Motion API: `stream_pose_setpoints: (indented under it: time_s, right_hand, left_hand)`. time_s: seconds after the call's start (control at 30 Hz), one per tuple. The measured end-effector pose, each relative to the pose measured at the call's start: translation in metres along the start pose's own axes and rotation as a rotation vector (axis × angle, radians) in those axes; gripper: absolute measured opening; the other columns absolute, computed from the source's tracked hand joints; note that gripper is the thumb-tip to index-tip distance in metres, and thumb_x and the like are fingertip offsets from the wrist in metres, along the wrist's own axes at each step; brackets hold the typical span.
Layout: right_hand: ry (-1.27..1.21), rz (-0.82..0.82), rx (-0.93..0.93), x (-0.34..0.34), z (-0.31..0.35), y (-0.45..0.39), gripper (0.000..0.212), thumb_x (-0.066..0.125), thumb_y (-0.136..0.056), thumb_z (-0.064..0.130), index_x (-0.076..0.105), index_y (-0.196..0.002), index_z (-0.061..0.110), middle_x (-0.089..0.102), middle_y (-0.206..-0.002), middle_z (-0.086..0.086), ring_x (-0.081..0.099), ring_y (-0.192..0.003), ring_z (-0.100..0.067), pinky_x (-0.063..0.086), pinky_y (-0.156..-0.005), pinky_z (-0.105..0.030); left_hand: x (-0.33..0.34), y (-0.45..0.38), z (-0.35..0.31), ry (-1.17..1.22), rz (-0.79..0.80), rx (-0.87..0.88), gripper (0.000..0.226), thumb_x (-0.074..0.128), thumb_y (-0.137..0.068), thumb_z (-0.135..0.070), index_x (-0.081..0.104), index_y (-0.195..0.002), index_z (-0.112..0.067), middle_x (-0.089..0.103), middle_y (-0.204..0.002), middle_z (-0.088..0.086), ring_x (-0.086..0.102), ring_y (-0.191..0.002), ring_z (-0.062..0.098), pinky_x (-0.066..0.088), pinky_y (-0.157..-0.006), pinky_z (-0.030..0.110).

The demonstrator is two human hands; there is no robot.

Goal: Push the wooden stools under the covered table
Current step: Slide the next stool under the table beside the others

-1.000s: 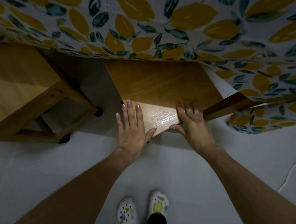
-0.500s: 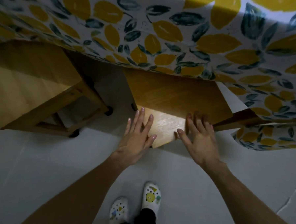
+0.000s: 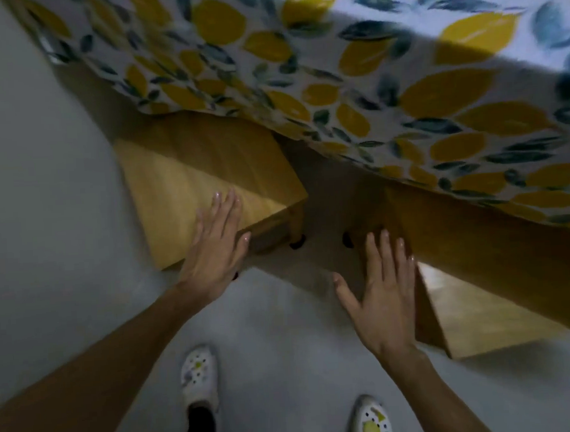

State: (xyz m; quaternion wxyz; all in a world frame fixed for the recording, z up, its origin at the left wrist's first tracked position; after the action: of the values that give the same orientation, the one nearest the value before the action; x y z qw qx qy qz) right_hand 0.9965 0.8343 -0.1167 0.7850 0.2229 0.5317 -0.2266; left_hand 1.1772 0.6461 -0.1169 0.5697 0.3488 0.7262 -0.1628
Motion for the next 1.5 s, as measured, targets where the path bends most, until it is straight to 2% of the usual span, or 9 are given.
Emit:
stream_pose_setpoints:
  time_s: [0.1, 0.27, 0.37, 0.47, 0.57, 0.67, 0.97, 1.2, 1.5]
  right_hand:
    - [-0.043, 0.020, -0.050, 0.033, 0.084, -0.014, 0.088, 0.025, -0.086, 0.071, 0.014, -0.154, 0.016, 0.005, -0.162, -0.007, -0.004, -0.149, -0.024, -0.008, -0.120, -0.040]
    - [-0.087, 0.013, -0.163, 0.096, 0.222, -0.026, 0.088, 0.040, -0.086, 0.064, 0.026, -0.150, 0.005, 0.018, -0.160, -0.013, 0.009, -0.149, -0.027, 0.004, -0.120, -0.048]
    - [-0.056, 0.031, -0.177, 0.128, 0.280, -0.039, 0.093, 0.042, -0.084, 0.065, 0.023, -0.151, 0.004, 0.015, -0.161, -0.015, 0.005, -0.149, -0.030, 0.005, -0.120, -0.051]
    - [-0.001, 0.047, -0.150, 0.150, 0.311, -0.049, 0.099, 0.042, -0.082, 0.067, 0.016, -0.152, 0.003, 0.007, -0.161, -0.016, 0.000, -0.149, -0.033, 0.004, -0.120, -0.054]
    - [0.080, 0.052, -0.095, 0.165, 0.316, -0.055, 0.102, 0.044, -0.082, 0.068, 0.010, -0.153, 0.002, 0.003, -0.161, -0.018, -0.003, -0.149, -0.035, 0.003, -0.119, -0.055]
    - [0.144, 0.041, -0.089, 0.169, 0.314, -0.056, 0.094, 0.046, -0.088, 0.059, 0.008, -0.153, 0.003, 0.002, -0.162, -0.017, -0.004, -0.149, -0.034, 0.005, -0.119, -0.054]
    - [0.161, 0.049, -0.145, 0.171, 0.314, -0.049, 0.084, 0.043, -0.093, 0.052, 0.010, -0.153, 0.002, 0.005, -0.161, -0.018, -0.002, -0.149, -0.034, 0.008, -0.119, -0.056]
    - [0.185, 0.105, -0.279, 0.164, 0.296, -0.026, 0.082, 0.039, -0.095, 0.053, 0.012, -0.152, 0.001, 0.007, -0.161, -0.019, 0.000, -0.149, -0.036, 0.010, -0.118, -0.057]
    - [0.217, 0.189, -0.604, 0.140, 0.237, 0.023, 0.080, 0.045, -0.094, 0.051, 0.016, -0.152, 0.004, 0.010, -0.161, -0.016, 0.005, -0.149, -0.033, 0.017, -0.117, -0.057]
  left_hand:
    - [-0.019, -0.001, 0.073, -0.052, 0.006, 0.036, 0.062, 0.023, -0.099, -0.039, 0.004, -0.152, -0.014, -0.001, -0.161, 0.001, -0.011, -0.147, 0.020, 0.001, -0.118, 0.050]
    - [-0.046, -0.024, 0.180, -0.086, 0.052, 0.060, 0.064, 0.026, -0.097, -0.042, 0.007, -0.152, -0.014, 0.001, -0.161, 0.003, -0.009, -0.147, 0.025, -0.001, -0.118, 0.053]
    - [-0.046, -0.048, 0.218, -0.188, 0.182, 0.213, 0.070, 0.017, -0.095, -0.053, -0.001, -0.152, -0.017, -0.011, -0.160, 0.002, -0.017, -0.146, 0.023, -0.002, -0.118, 0.055]
    - [-0.044, -0.071, 0.239, -0.243, 0.257, 0.312, 0.082, 0.020, -0.089, -0.068, -0.013, -0.150, -0.023, -0.024, -0.157, 0.005, -0.026, -0.143, 0.024, -0.006, -0.117, 0.056]
    - [-0.034, -0.084, 0.251, -0.363, 0.355, 0.456, 0.100, 0.027, -0.079, -0.082, -0.023, -0.146, -0.027, -0.032, -0.154, 0.008, -0.033, -0.140, 0.022, -0.012, -0.116, 0.053]
    - [-0.031, -0.089, 0.258, -0.391, 0.333, 0.546, 0.103, 0.032, -0.077, -0.082, -0.022, -0.147, -0.028, -0.029, -0.155, 0.009, -0.029, -0.142, 0.023, -0.011, -0.116, 0.051]
    - [-0.029, -0.079, 0.257, -0.346, 0.247, 0.523, 0.096, 0.025, -0.081, -0.079, -0.015, -0.149, -0.026, -0.022, -0.158, 0.009, -0.023, -0.144, 0.023, -0.005, -0.118, 0.052]
    - [-0.022, -0.036, 0.246, -0.299, 0.219, 0.399, 0.096, 0.024, -0.080, -0.080, -0.013, -0.150, -0.026, -0.018, -0.159, 0.009, -0.021, -0.145, 0.023, -0.004, -0.118, 0.051]
    - [0.012, 0.068, 0.195, -0.191, 0.116, 0.075, 0.096, 0.027, -0.080, -0.080, 0.003, -0.152, -0.021, -0.003, -0.161, 0.010, -0.005, -0.148, 0.024, 0.008, -0.117, 0.055]
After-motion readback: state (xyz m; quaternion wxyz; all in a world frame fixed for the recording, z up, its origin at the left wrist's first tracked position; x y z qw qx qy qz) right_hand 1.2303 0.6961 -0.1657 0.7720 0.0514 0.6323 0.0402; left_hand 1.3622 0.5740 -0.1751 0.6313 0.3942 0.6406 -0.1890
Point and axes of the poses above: each hand's wrist, its own y-axis away from the middle knuckle, its own x-axis out of the palm, z = x × y, the point moved 7 cm from there along -y, towards the middle knuckle
